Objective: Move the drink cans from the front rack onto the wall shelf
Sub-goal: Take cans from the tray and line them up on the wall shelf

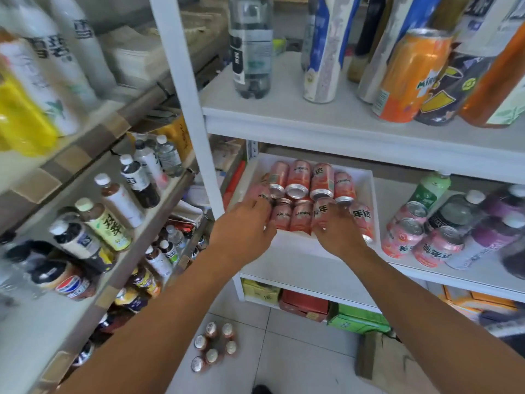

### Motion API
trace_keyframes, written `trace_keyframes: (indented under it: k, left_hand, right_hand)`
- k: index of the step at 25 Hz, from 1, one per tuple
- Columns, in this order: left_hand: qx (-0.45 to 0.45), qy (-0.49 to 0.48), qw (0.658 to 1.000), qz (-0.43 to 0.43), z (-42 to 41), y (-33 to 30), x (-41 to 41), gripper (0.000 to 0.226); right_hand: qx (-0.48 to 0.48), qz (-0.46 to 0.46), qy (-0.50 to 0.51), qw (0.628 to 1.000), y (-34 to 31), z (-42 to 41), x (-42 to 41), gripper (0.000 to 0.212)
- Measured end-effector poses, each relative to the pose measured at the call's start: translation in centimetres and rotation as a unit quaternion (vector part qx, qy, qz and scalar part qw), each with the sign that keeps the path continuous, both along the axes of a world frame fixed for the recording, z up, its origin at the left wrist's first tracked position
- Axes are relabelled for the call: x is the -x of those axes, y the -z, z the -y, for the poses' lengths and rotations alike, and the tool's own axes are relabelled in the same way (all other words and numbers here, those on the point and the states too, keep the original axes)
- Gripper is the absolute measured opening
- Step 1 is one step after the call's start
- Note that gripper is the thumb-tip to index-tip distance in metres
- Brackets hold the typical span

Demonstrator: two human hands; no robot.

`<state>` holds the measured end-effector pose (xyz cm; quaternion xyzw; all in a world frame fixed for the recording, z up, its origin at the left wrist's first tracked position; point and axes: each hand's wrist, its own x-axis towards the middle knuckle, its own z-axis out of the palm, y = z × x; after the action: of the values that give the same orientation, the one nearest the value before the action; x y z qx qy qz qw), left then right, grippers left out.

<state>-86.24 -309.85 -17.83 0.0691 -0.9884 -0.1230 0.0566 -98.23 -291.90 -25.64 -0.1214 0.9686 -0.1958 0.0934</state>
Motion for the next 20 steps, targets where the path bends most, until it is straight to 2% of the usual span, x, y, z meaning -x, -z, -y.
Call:
trace_keyframes:
  k: [3, 7, 12, 16, 18, 20]
  left_hand:
    - [-0.002, 0.003, 1.0, 0.01, -0.6, 1.4, 1.6, 0.027]
    - [-0.009, 0.002, 1.0, 0.021, -0.6, 2.5, 2.6, 0.027]
    - [-0.064, -0.017, 0.997, 0.04, 0.0, 2.5, 2.9, 0.029]
    - [-0.236, -0.078, 0.968, 0.026, 0.7, 2.0, 3.0, 0.027]
    - [-0.332, -0.116, 0.936, 0.016, 1.1, 1.2, 2.5, 0.033]
    - [-0.445, -0.14, 0.884, -0.013, 1.8, 0.0, 1.2, 0.041]
  right_hand:
    - [0.029, 0.043, 0.039, 0.998, 1.3, 0.6, 2.1, 0.064]
    - [0.014, 0.068, 0.094, 0.993, 2.8, 1.8, 3.7, 0.079]
    - [0.115, 0.066, 0.119, 0.984, 2.2, 1.2, 3.6, 0.089]
    - [0.22, -0.001, 0.047, 0.974, -0.9, 2.3, 0.2, 0.083]
    - [0.273, -0.011, -0.012, 0.962, -2.8, 4.1, -2.1, 0.086]
    - [0.313, -0.019, -0.086, 0.946, -4.5, 6.4, -4.9, 0.092]
